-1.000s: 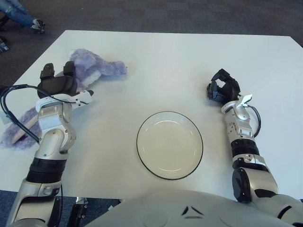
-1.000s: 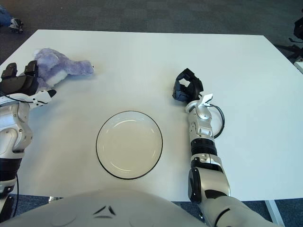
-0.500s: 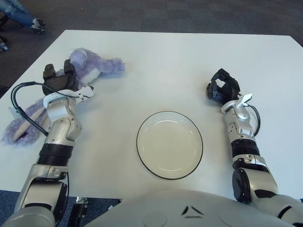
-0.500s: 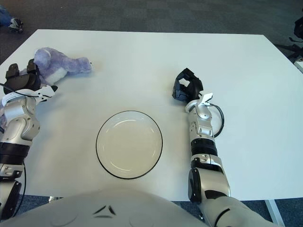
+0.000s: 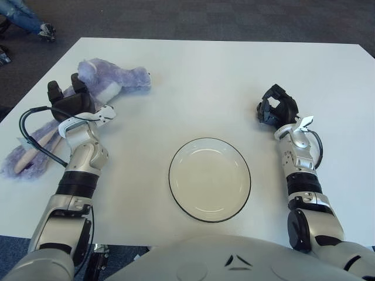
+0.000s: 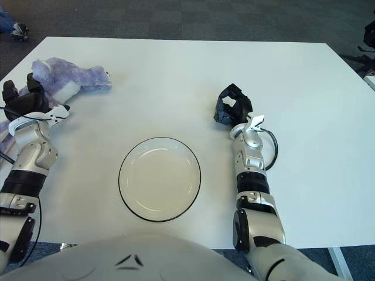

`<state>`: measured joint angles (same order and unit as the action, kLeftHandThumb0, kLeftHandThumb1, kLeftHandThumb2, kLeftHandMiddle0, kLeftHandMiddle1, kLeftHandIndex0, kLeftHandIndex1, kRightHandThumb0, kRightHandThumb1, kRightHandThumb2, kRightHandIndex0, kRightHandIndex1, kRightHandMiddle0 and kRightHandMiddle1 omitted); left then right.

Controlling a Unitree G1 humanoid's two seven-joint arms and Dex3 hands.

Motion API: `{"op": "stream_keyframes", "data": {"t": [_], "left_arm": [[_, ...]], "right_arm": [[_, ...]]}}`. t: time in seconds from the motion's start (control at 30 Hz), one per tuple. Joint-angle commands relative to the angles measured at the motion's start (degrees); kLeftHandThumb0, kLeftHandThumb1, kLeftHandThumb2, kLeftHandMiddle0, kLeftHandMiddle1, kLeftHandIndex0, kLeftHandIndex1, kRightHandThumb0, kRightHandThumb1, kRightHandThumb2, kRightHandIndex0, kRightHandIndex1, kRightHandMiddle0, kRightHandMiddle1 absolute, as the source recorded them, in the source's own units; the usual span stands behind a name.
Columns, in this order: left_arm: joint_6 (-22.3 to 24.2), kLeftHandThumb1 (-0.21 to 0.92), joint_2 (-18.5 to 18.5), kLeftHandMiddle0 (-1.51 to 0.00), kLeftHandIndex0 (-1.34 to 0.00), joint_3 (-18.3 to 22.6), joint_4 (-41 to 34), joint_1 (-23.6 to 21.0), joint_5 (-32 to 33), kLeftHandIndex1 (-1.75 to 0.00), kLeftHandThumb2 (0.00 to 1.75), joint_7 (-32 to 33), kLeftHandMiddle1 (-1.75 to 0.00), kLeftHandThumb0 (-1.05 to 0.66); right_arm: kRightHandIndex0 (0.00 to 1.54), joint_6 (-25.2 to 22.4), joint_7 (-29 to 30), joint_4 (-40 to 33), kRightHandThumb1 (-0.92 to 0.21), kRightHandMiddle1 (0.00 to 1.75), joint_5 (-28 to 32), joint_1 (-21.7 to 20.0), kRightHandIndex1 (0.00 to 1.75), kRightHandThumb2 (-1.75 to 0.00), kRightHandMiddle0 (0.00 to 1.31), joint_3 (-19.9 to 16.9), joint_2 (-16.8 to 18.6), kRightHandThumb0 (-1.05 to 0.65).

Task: Put the doll into the plate.

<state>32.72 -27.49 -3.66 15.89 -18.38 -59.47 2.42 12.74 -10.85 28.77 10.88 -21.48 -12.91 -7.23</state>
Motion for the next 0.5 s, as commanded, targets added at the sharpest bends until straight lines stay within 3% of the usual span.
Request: {"op": "stream_keyframes", "data": {"t": [0.0,0.3,0.33,0.43,0.47], "left_arm": [[0.53,0.92,0.41,-0.01,0.00,-0.98,4.20,-0.11,2.29,-0.10,0.49,0.77,-0.38,-0.99],[0.39,0.92,-0.40,0.00,0.00,-2.45,7.24,-1.33,4.42,-0.16,0.41,3.06,-0.63,-0.98],[0.29,0.90,-0.52,0.00,0.00,-2.60,7.48,-1.43,4.64,-0.19,0.40,3.27,-0.88,-0.98],[-0.54,0.84,-1.14,0.00,0.00,-2.95,7.80,-1.67,5.29,-0.23,0.42,3.75,-1.22,-0.95],[-0.74,0.83,-1.32,0.00,0.00,-3.08,7.83,-1.68,5.46,-0.24,0.44,3.91,-1.25,-0.95]], "right_arm": [[1.20,-1.00,0.19,-0.90,-0.31,1.75,0.71,0.38,1.75,-1.33,0.62,-0.21,-0.19,-0.49],[1.21,-1.41,0.14,-1.40,-0.31,1.75,0.75,0.56,1.75,-1.33,0.62,-0.30,-0.30,-0.49],[1.21,-1.44,0.18,-1.45,-0.31,1.75,0.72,0.59,1.75,-1.33,0.62,-0.31,-0.31,-0.48],[1.21,-1.63,0.20,-1.58,-0.31,1.75,0.66,0.64,1.75,-1.33,0.62,-0.29,-0.34,-0.48],[1.21,-1.70,0.16,-1.61,-0.31,1.75,0.69,0.65,1.75,-1.33,0.62,-0.29,-0.34,-0.48]]}}
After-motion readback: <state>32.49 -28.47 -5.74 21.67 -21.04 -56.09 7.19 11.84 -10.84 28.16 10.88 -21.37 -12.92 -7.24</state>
